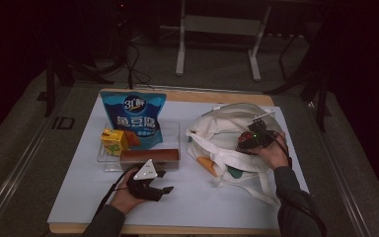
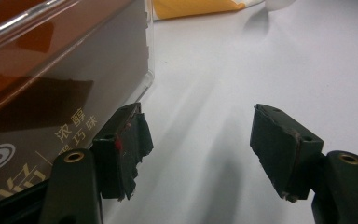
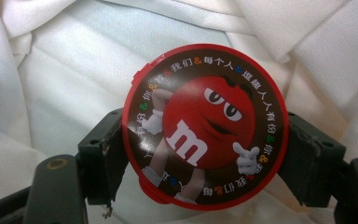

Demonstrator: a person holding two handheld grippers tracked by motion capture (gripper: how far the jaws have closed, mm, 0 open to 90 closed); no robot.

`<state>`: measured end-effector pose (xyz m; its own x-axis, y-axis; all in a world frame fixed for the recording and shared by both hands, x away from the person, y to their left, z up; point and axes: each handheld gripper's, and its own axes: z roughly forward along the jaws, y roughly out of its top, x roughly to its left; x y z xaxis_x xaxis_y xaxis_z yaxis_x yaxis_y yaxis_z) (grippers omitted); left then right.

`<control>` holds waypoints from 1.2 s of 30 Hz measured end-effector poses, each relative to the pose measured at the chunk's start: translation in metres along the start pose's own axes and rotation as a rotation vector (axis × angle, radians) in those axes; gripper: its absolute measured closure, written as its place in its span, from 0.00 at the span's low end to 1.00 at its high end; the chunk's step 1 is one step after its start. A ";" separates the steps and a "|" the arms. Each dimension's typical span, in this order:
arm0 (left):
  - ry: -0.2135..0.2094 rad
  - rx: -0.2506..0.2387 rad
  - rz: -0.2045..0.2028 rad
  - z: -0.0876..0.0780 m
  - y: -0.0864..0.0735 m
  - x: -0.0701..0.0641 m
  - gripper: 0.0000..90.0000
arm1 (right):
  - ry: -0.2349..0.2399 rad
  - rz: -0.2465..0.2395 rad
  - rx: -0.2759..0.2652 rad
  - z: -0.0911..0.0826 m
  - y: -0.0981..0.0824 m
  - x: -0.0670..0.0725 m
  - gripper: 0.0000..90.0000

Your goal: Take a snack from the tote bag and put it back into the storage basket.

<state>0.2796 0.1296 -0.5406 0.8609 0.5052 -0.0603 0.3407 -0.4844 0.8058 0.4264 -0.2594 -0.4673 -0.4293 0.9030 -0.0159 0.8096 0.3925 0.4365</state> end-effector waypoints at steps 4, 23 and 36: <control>-0.001 0.000 0.000 0.000 0.000 0.000 0.39 | 0.003 0.013 -0.008 0.000 -0.001 -0.002 0.29; -0.002 0.000 0.000 0.000 0.000 0.000 0.39 | 0.006 -0.006 -0.006 -0.006 -0.004 -0.001 0.29; -0.002 0.001 -0.001 0.000 0.000 0.000 0.39 | 0.002 -0.018 -0.015 -0.019 0.000 0.002 0.29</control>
<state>0.2798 0.1296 -0.5406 0.8611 0.5046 -0.0624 0.3422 -0.4842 0.8053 0.4180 -0.2606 -0.4500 -0.4441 0.8957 -0.0222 0.7959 0.4057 0.4493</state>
